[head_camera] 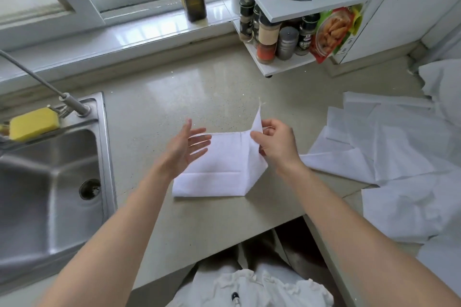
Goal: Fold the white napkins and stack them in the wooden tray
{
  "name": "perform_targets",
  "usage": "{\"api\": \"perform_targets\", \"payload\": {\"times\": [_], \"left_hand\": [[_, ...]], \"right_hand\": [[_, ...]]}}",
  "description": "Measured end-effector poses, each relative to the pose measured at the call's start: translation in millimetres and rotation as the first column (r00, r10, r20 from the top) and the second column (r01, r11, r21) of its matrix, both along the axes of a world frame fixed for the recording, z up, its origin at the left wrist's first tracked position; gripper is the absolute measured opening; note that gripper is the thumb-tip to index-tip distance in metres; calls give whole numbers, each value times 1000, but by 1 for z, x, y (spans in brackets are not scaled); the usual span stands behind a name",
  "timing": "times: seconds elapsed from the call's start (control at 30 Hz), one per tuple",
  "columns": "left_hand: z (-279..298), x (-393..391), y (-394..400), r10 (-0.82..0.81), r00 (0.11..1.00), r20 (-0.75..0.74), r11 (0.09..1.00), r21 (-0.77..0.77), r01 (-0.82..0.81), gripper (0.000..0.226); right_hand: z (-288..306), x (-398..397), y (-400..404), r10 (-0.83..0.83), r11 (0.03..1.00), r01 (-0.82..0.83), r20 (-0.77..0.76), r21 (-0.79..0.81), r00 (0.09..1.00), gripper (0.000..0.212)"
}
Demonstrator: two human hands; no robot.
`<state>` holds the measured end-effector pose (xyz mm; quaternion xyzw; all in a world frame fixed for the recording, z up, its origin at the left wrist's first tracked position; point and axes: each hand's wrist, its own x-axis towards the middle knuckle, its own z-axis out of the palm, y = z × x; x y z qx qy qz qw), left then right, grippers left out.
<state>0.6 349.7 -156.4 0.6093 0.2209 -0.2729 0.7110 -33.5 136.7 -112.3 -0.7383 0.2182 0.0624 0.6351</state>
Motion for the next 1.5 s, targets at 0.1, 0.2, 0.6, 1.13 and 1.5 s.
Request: {"api": "perform_targets", "payload": {"times": [0.1, 0.2, 0.6, 1.13, 1.5], "left_hand": [[5, -7, 23, 108, 980, -166, 977, -166, -136, 72], [8, -10, 32, 85, 979, -188, 983, -144, -113, 74], [-22, -11, 53, 67, 984, -164, 996, 68, -56, 55], [-42, -14, 42, 7, 984, 178, 704, 698, -131, 29], [-49, -35, 23, -697, 688, 202, 219, 974, -64, 56]], "right_hand": [[-19, -1, 55, 128, 989, -127, 20, -75, 992, 17], [-38, -3, 98, 250, 958, -248, -8, -145, 968, 22], [-71, -4, 138, 483, 822, -482, -78, -303, 872, 33], [-95, -21, 57, 719, 309, -582, -216, -752, 661, 33], [-101, -24, 40, 788, 200, -605, -240, -771, 567, 44]]}}
